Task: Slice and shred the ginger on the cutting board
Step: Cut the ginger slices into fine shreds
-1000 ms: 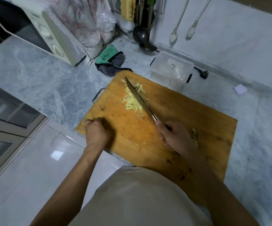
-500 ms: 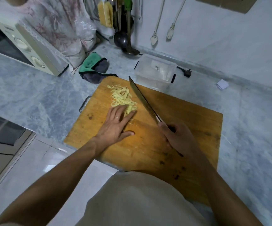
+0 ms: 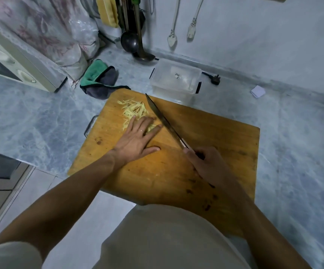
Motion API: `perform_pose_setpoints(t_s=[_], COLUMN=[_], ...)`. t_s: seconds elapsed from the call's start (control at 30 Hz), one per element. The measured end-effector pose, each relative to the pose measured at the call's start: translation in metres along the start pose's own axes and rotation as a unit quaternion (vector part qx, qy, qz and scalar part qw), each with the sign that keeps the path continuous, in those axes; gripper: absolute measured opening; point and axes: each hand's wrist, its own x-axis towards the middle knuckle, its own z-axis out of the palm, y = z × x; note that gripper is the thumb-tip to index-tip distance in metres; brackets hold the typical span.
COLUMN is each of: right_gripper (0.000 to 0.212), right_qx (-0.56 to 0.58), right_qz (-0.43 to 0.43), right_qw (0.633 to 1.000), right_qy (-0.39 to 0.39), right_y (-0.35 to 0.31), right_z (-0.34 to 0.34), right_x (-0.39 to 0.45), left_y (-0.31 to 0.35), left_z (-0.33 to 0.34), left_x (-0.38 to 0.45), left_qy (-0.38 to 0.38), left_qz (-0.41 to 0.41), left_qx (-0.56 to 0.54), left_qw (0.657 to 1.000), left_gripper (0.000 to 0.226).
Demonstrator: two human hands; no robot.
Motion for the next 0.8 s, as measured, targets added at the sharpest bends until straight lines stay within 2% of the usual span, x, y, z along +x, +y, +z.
perform_pose_setpoints(t_s=[0.13, 0.2, 0.27, 0.3, 0.4, 0.43, 0.47, 0.5, 0.57, 0.6, 0.67, 0.73, 0.8], right_gripper=[0.056, 0.057, 0.055, 0.054, 0.054, 0.055, 0.056, 0.057, 0.058, 0.059, 0.061, 0.058, 0.047], right_qx=[0.007, 0.015, 0.025, 0.031, 0.019, 0.009, -0.003, -0.018, -0.046, -0.055, -0.076, -0.126, -0.198], right_qz=[0.005, 0.008, 0.025, 0.032, 0.032, 0.033, 0.034, 0.032, 0.021, 0.016, 0.025, 0.024, -0.015], right_qw=[1.000, 1.000, 0.998, 0.997, 0.990, 0.987, 0.982, 0.976, 0.961, 0.951, 0.933, 0.921, 0.915], right_qy=[-0.011, -0.024, -0.050, -0.070, -0.136, -0.160, -0.185, -0.213, -0.274, -0.304, -0.351, -0.367, -0.352], right_y=[0.001, 0.001, -0.002, -0.005, -0.017, -0.021, -0.025, -0.028, -0.033, -0.033, -0.031, -0.025, -0.016], right_z=[0.000, 0.000, 0.001, 0.002, 0.004, 0.006, 0.007, 0.009, 0.013, 0.014, 0.015, 0.016, 0.015], right_x=[0.002, 0.004, 0.008, 0.009, 0.013, 0.015, 0.017, 0.019, 0.023, 0.026, 0.032, 0.041, 0.052], left_y=[-0.021, -0.020, -0.010, -0.005, 0.006, 0.008, 0.008, 0.008, 0.008, 0.008, 0.006, 0.002, -0.003], left_z=[-0.011, -0.018, -0.025, -0.026, -0.034, -0.038, -0.043, -0.047, -0.053, -0.053, -0.047, -0.038, -0.035], left_x=[-0.002, -0.011, -0.028, -0.038, -0.069, -0.079, -0.088, -0.097, -0.112, -0.119, -0.130, -0.138, -0.135], left_qy=[0.027, 0.083, 0.167, 0.212, 0.309, 0.313, 0.303, 0.284, 0.225, 0.202, 0.172, 0.143, 0.124], left_qz=[-0.122, -0.138, -0.190, -0.251, -0.462, -0.494, -0.500, -0.487, -0.440, -0.420, -0.409, -0.430, -0.444], left_qx=[-0.037, -0.096, -0.184, -0.234, -0.355, -0.388, -0.421, -0.459, -0.506, -0.508, -0.488, -0.465, -0.459], left_qw=[0.991, 0.982, 0.950, 0.915, 0.751, 0.712, 0.693, 0.687, 0.707, 0.724, 0.752, 0.761, 0.759], left_gripper=[0.065, 0.059, 0.048, 0.043, 0.038, 0.040, 0.042, 0.047, 0.054, 0.051, 0.032, 0.014, 0.020])
